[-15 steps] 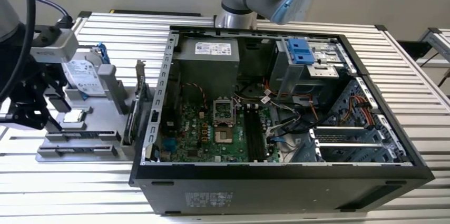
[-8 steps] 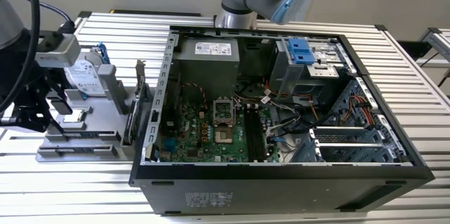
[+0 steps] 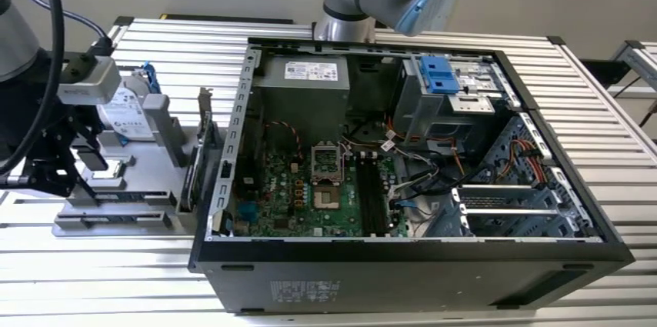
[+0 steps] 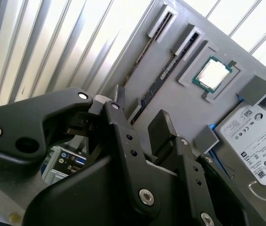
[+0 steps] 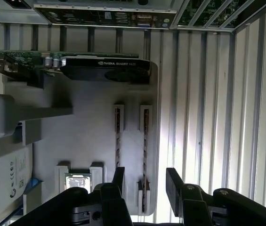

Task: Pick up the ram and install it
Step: 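Pick up the ram and move it above insertion slot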

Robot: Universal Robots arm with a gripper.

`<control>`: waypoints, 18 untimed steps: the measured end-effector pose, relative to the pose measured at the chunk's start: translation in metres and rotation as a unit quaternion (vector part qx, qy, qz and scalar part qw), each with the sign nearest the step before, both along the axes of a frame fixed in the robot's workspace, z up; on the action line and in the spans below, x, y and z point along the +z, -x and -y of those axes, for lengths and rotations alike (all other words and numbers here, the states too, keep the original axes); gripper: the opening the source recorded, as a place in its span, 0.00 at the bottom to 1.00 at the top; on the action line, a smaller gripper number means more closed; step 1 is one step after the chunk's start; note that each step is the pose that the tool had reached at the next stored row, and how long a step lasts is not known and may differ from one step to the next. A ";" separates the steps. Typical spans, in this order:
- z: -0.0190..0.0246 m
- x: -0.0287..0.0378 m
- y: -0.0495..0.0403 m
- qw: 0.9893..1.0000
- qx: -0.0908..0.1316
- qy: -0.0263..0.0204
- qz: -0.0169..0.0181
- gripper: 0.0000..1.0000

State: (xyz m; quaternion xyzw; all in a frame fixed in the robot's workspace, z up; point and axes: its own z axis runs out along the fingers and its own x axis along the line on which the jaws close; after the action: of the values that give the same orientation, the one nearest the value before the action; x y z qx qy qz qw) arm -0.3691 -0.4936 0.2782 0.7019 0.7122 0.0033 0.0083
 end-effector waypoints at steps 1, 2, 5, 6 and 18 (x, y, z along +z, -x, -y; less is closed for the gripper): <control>0.0000 -0.0009 0.0000 1.000 0.000 0.000 0.000 1.00; 0.0000 -0.0019 0.0000 1.000 0.000 0.000 0.000 1.00; 0.0000 -0.0046 0.0000 1.000 0.000 0.000 0.000 1.00; 0.0000 -0.0055 0.0000 1.000 0.000 0.000 -0.001 1.00; 0.0000 -0.0144 0.0000 1.000 0.000 0.000 -0.001 1.00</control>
State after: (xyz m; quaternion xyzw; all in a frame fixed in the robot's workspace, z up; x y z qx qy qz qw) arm -0.3691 -0.4936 0.2638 0.7019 0.7122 0.0025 0.0074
